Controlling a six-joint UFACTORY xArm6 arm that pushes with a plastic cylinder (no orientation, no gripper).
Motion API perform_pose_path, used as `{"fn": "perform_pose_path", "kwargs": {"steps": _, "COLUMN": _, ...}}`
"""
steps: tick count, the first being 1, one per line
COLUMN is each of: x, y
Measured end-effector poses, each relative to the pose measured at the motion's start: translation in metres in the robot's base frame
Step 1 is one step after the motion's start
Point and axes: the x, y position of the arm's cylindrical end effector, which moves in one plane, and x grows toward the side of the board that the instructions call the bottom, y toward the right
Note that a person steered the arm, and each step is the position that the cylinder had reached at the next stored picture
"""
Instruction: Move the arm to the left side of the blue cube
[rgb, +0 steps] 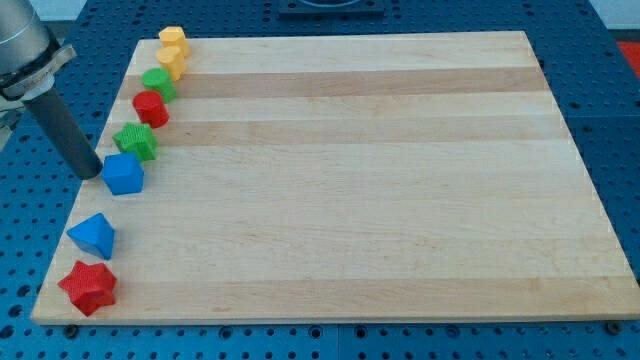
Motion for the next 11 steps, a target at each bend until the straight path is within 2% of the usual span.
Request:
{"fn": "perform_pose_path", "kwargs": {"steps": 1, "x": 0.019, "y": 0.052}}
{"fn": "perform_pose_path", "kwargs": {"steps": 3, "x": 0.109, "y": 0.252}}
{"fn": "perform_pose_path", "kwargs": {"steps": 4, "x": 0.128, "y": 0.32}}
{"fn": "perform_pose_path", "kwargs": {"steps": 6, "x": 0.129, "y": 0.271}}
{"fn": "perform_pose_path", "kwargs": {"steps": 8, "x": 0.13, "y": 0.193}}
{"fn": "perform_pose_path", "kwargs": {"steps": 11, "x": 0.039, "y": 0.068}}
